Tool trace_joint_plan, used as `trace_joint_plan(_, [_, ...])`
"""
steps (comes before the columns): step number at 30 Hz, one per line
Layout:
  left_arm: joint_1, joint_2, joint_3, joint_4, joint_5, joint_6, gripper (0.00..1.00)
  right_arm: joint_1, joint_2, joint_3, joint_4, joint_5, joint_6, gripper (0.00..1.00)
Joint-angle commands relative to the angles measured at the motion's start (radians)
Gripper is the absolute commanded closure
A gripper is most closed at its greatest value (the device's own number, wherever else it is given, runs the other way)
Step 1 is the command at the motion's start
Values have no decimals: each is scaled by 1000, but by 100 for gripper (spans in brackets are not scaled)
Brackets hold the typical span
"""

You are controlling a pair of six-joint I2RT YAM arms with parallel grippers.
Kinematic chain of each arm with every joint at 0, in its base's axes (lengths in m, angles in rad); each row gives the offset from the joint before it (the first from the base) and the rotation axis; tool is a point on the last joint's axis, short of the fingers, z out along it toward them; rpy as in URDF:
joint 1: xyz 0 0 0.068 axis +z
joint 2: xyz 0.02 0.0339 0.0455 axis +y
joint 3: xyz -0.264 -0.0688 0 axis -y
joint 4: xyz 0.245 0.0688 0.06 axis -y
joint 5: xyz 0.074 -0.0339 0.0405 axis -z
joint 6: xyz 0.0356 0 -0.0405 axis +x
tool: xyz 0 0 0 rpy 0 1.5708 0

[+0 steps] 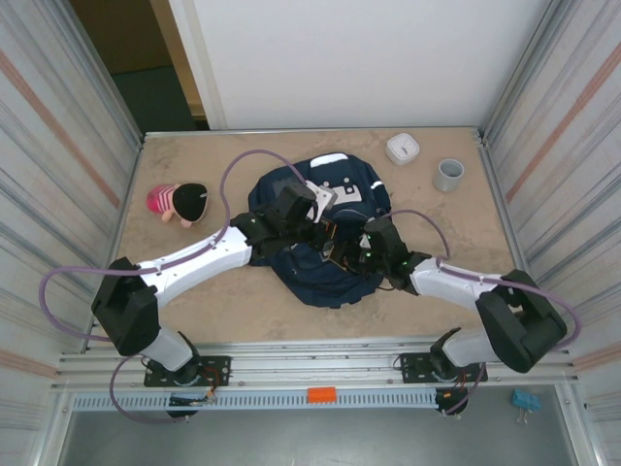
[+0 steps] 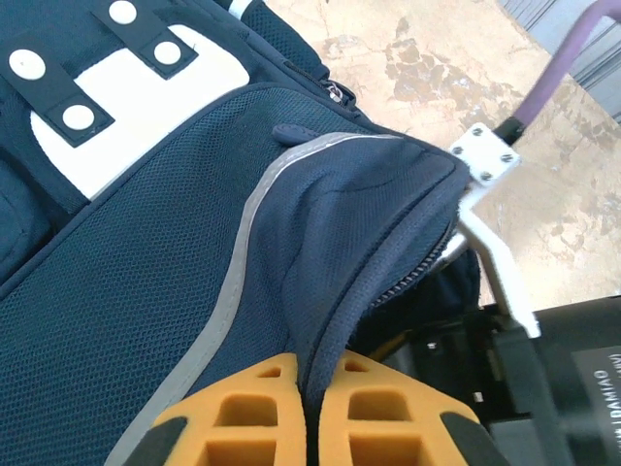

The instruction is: Pack books, pencil case, and school supplies into a backpack

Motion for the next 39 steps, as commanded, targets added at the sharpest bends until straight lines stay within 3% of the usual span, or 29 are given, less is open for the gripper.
trace_joint_plan(1, [4,-35,24,61,42,-26,100,-18,69,65,75,5,-8,80])
trace_joint_plan(6, [4,-31,22,53,32,-25,100,-78,149,107,165,-55,-11,82])
trace_joint_plan(10, [4,-32,16,41,9,-19,97,-101,85,86,158,-79,-43,79])
trace_joint_plan(17, [23,-75,-11,1,-14,-30,52,-148,-199,6,-105,-100,-178,61])
trace_joint_plan(21, [70,-155,-102,-3,5,-60,37,-195,-344,-52,-194,-150,-210,52])
trace_joint_plan(22, [83,-181,-134,-5,7,-68,35,-208,-369,-61,-196,-175,-210,45])
trace_joint_plan(26, [158,-288,-300,15,40,-105,29,-221,-391,-102,-98,-239,-160,31])
trace_joint_plan(31, [272,-372,-519,172,171,-146,24,-222,-317,-81,-111,-198,-106,32])
trace_joint_plan(37, [275,-329,-593,274,218,-18,25,-210,-207,-87,9,-212,-52,35])
trace_joint_plan(39, [276,-276,-589,294,237,12,30,-204,-175,-74,16,-210,-57,42])
